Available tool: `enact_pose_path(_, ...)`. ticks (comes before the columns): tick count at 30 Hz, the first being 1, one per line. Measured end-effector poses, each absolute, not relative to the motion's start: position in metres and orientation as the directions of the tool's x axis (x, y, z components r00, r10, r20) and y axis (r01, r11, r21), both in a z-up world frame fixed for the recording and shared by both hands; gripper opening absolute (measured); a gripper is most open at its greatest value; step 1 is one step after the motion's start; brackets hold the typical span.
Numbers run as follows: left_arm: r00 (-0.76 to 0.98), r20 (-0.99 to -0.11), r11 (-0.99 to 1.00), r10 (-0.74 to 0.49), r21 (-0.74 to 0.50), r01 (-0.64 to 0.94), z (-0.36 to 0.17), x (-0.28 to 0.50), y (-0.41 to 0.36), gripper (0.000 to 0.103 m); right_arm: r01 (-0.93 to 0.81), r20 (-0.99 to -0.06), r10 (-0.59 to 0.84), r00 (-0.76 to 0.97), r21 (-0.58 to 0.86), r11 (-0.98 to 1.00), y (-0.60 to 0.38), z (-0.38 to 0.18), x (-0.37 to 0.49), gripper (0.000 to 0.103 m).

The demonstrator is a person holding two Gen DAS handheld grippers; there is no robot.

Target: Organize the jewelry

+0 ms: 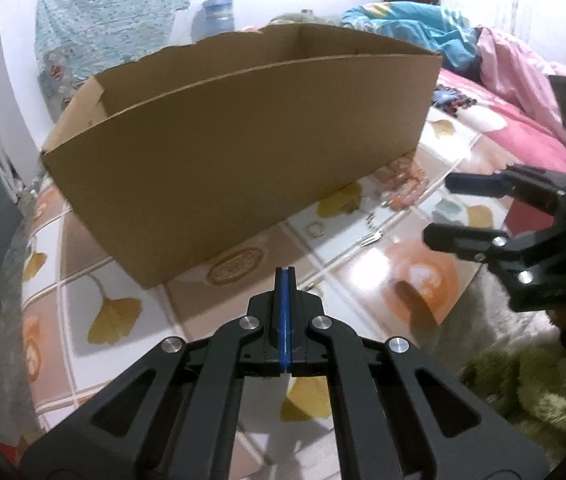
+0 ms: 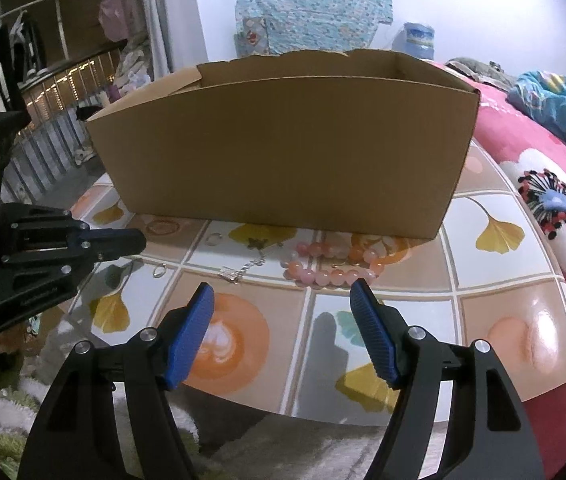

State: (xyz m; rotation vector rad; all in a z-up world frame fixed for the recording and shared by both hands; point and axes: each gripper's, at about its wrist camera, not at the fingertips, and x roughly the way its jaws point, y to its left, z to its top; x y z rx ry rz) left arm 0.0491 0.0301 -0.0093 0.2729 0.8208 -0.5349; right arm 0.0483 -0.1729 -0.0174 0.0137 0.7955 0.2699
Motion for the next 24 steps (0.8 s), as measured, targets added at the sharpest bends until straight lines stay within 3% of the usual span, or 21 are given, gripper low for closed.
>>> enact_pose_path(6, 0.525, -0.789, 0.819, -0.32, 0.048, 0.571, -0.021, 0.046, 0.022, 0.0, -0.256, -0.705, 0.263, 0.659, 0.12, 0.959, -0.168, -0.019, 0.047, 0.069)
enact_pose_path(20, 0.521, -0.783, 0.804, -0.34, 0.045, 0.593, -0.022, 0.043, 0.011, 0.001, -0.257, -0.699, 0.274, 0.66, 0.133, 0.957, -0.17, -0.018, 0.046, 0.069)
enact_pose_path(24, 0.532, -0.773, 0.807, -0.347, 0.044, 0.589, -0.017, 0.042, 0.011, 0.02, -0.267, -0.695, 0.287, 0.659, 0.141, 0.953, -0.171, -0.018, 0.046, 0.069)
